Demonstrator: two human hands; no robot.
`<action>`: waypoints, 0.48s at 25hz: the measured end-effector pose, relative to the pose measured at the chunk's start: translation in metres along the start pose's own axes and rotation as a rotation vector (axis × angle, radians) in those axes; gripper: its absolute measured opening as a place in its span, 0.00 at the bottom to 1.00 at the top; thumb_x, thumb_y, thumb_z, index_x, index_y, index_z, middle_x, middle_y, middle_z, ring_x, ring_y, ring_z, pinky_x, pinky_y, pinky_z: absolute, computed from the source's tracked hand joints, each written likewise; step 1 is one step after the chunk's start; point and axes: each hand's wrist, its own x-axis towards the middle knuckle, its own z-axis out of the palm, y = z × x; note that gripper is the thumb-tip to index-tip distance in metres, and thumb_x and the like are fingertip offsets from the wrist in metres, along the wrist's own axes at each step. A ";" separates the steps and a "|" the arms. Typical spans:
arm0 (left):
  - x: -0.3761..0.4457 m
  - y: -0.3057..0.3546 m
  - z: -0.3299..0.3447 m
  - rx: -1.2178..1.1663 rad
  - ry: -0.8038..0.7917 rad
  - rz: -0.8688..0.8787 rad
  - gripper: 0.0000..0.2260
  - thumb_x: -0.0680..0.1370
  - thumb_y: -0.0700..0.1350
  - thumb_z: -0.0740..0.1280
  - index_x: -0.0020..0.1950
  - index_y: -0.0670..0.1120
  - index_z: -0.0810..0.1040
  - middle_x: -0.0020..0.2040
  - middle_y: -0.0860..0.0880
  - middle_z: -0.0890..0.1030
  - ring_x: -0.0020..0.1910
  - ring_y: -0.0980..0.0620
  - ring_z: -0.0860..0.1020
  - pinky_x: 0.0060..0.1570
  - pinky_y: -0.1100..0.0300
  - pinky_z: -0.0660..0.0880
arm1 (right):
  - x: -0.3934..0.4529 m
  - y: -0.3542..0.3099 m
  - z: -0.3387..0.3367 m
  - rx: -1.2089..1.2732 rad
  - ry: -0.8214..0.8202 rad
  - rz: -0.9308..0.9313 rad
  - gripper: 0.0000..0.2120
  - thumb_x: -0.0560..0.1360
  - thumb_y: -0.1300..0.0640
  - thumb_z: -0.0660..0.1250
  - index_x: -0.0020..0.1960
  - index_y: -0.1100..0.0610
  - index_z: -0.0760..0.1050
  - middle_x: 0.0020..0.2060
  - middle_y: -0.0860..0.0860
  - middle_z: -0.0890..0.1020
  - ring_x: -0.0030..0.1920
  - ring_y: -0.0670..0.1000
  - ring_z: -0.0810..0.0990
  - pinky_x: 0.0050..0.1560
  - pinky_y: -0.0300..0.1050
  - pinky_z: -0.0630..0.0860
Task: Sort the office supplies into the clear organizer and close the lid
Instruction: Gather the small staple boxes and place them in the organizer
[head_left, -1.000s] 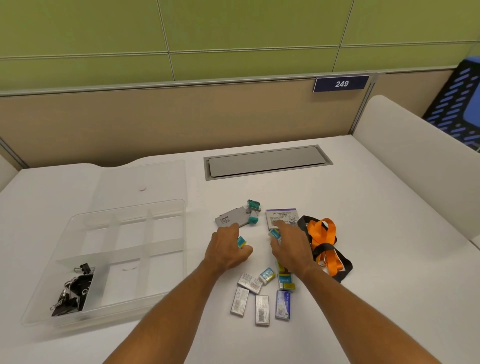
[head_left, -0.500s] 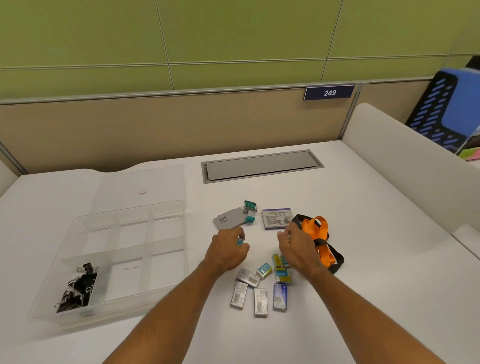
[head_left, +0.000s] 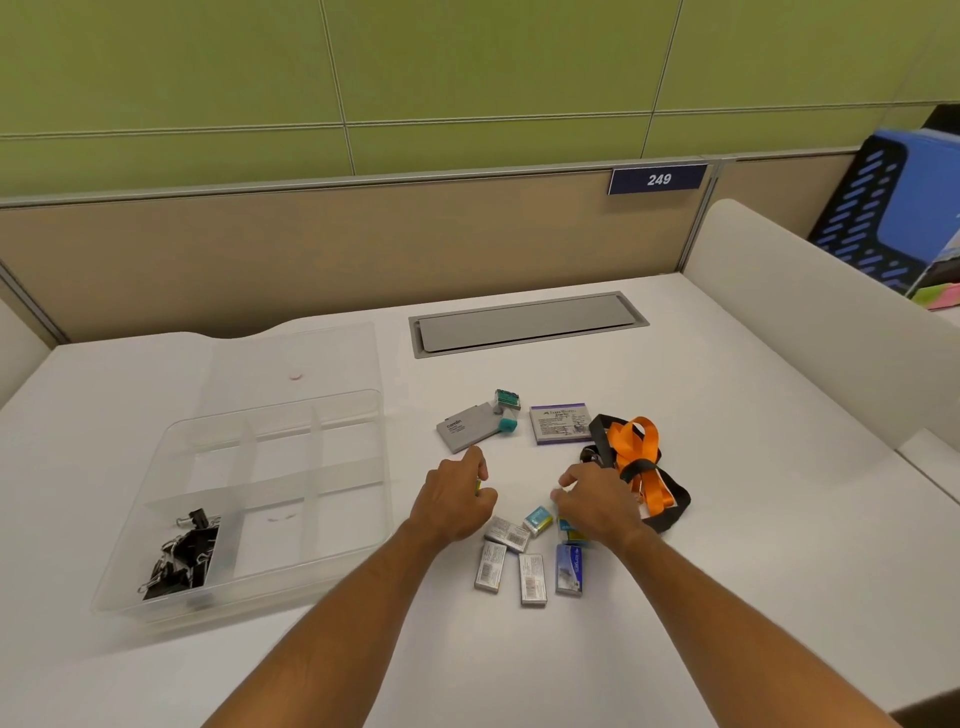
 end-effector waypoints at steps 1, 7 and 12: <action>-0.001 -0.001 -0.001 -0.007 0.004 0.005 0.05 0.73 0.45 0.63 0.46 0.51 0.68 0.37 0.52 0.74 0.40 0.45 0.76 0.38 0.56 0.71 | 0.000 -0.001 -0.001 0.025 0.015 -0.008 0.14 0.76 0.52 0.63 0.60 0.53 0.77 0.55 0.52 0.82 0.49 0.50 0.80 0.47 0.44 0.77; -0.006 0.003 -0.005 -0.032 0.013 0.037 0.03 0.73 0.44 0.64 0.45 0.49 0.72 0.37 0.50 0.77 0.38 0.47 0.76 0.38 0.58 0.70 | 0.001 -0.001 -0.011 0.117 -0.003 -0.002 0.18 0.76 0.59 0.61 0.64 0.54 0.75 0.62 0.53 0.79 0.58 0.51 0.78 0.59 0.49 0.77; -0.011 0.003 -0.008 -0.073 0.009 0.014 0.03 0.72 0.44 0.63 0.45 0.51 0.71 0.34 0.52 0.76 0.34 0.49 0.75 0.34 0.59 0.69 | 0.002 -0.019 -0.004 0.039 -0.074 -0.079 0.20 0.77 0.53 0.63 0.68 0.51 0.71 0.63 0.53 0.76 0.62 0.52 0.75 0.63 0.50 0.74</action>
